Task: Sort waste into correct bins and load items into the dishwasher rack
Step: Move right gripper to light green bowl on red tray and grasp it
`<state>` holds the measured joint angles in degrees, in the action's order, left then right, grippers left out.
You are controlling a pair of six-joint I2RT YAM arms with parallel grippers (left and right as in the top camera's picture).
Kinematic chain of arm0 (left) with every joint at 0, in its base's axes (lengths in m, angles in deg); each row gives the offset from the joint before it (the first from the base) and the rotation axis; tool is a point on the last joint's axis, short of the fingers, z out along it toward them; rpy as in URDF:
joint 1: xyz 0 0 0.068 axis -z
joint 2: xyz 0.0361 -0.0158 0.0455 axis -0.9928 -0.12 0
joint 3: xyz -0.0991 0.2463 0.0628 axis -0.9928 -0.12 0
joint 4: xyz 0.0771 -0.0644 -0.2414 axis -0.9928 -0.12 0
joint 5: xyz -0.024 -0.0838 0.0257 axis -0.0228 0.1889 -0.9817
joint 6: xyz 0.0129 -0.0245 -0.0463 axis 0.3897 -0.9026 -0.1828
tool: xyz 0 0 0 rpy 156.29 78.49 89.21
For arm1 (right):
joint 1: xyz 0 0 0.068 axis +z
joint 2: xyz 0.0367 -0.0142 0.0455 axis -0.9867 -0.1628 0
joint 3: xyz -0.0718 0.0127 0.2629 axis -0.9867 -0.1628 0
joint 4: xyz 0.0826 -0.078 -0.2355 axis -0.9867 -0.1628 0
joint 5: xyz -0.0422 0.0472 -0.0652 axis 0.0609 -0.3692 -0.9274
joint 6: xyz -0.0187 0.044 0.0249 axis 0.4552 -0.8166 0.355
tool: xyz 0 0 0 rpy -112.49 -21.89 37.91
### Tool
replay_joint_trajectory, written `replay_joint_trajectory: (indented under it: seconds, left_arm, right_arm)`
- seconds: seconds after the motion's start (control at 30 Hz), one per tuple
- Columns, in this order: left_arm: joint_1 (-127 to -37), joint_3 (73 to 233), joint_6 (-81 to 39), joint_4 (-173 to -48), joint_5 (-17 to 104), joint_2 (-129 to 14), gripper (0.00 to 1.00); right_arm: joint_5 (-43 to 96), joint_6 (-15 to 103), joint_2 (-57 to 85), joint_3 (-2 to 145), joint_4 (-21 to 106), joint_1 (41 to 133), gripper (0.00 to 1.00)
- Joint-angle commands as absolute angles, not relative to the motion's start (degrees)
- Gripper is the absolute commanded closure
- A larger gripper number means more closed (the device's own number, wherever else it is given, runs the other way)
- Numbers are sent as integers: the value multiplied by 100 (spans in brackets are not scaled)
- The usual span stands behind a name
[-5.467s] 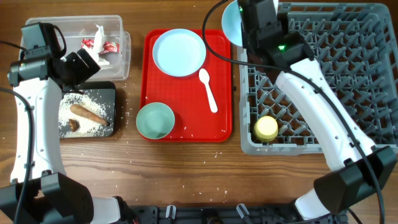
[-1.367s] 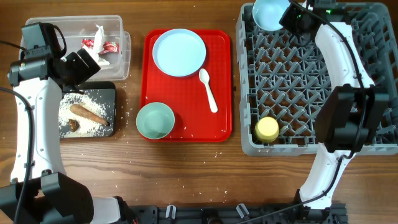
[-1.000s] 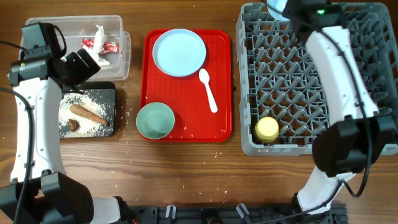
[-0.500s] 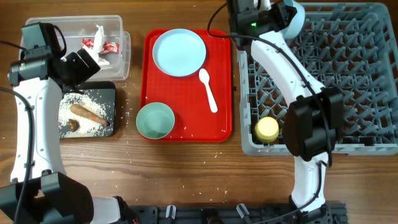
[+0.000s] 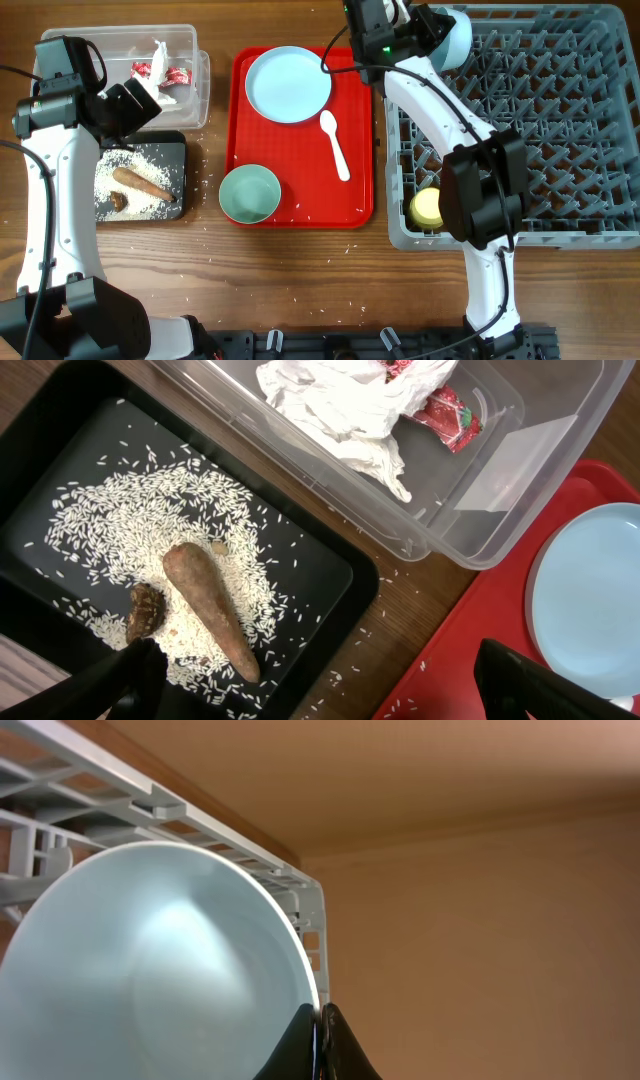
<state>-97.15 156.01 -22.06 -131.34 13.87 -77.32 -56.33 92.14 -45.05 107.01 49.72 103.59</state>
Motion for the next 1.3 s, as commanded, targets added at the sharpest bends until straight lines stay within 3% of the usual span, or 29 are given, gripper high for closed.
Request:
replay_joint_trajectory:
  seconds: [0.0, 0.23, 0.33, 0.37, 0.4, 0.43, 0.47, 0.53, 0.73, 0.8, 0.9, 0.97, 1.07, 1.27]
  left_arm:
    - [-9737, 15671, -2221, -13123, 1352, -7778, 0]
    - [-9737, 15671, -2221, -13123, 1352, -7778, 0]
    - [-9737, 15671, -2219, -13123, 1352, -7778, 0]
    - [-9737, 15671, -2219, -13123, 1354, -7778, 0]
    - [-9737, 15671, -2221, -13123, 1354, -7778, 0]
    - [-9737, 15671, -2219, -13123, 1352, -7778, 0]
    - [-9737, 15669, -2221, -13123, 1354, -7778, 0]
    - [-9737, 15669, -2221, -13123, 1352, -7778, 0]
    - [-9737, 15671, -2221, -13123, 1354, -7778, 0]
    - [-9737, 15671, -2219, -13123, 1352, -7778, 0]
    - [-9737, 15671, -2219, -13123, 1354, -7778, 0]
    - [-9737, 15669, -2219, -13123, 1352, -7778, 0]
    - [-9737, 15671, -2221, -13123, 1354, -7778, 0]
    - [-9737, 15671, -2221, -13123, 1352, -7778, 0]
  right_arm:
    - [-5668, 9378, -4750, 10705, 4977, 10414, 96]
    - [-5290, 9373, -4750, 10705, 5020, 10796, 96]
    - [-5128, 9378, -4750, 10705, 5023, 10910, 89]
    - [-5089, 9371, -4750, 10705, 5023, 10947, 77]
    - [-5087, 9378, -4750, 10705, 5038, 10973, 44]
    - [-5087, 9378, -4750, 10705, 5047, 10995, 30]
    - [-5087, 9389, -4750, 10707, 5049, 11006, 20]
    - [-5091, 9498, -4744, 10707, 5189, 11032, 14]
    - [-4562, 9544, -4086, 10790, 5600, 11238, 11]
    - [-3957, 8895, -3721, 10790, 5355, 11422, 11]
    - [-1581, 6997, -3334, 10790, 3831, 11784, 7]
    - [1433, 6383, -3286, 10788, 3036, 11887, 6]
    - [4200, 5365, -3485, 10701, 2728, 11896, 26]
    - [3927, 3634, -3843, 9739, 2927, 12128, 40]
